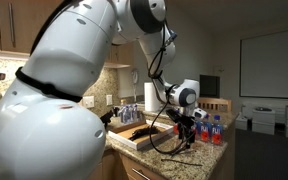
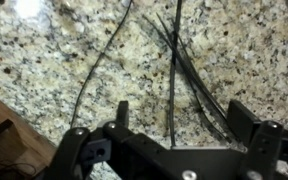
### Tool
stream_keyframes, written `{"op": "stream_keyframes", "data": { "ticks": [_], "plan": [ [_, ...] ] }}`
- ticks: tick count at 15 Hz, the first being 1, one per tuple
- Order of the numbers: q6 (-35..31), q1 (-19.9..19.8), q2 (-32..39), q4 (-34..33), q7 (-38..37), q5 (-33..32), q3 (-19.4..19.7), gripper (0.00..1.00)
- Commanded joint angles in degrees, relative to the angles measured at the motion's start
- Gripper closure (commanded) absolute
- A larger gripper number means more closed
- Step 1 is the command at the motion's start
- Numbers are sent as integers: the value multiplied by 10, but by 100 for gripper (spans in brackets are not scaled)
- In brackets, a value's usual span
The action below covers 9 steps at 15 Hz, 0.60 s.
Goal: Pick up the black objects from the counter and put them on the box cover
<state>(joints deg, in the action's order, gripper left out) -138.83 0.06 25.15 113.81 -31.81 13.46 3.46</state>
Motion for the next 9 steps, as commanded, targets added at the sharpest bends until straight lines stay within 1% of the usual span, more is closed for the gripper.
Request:
{"op": "stream_keyframes", "data": {
  "ticks": [1,4,9],
  "plan": [
    [7,4,25,-29,12,-21,16,0],
    [6,4,45,-47,17,-25,19,0],
    [6,8,82,-89,66,-28,4,0]
  ]
}}
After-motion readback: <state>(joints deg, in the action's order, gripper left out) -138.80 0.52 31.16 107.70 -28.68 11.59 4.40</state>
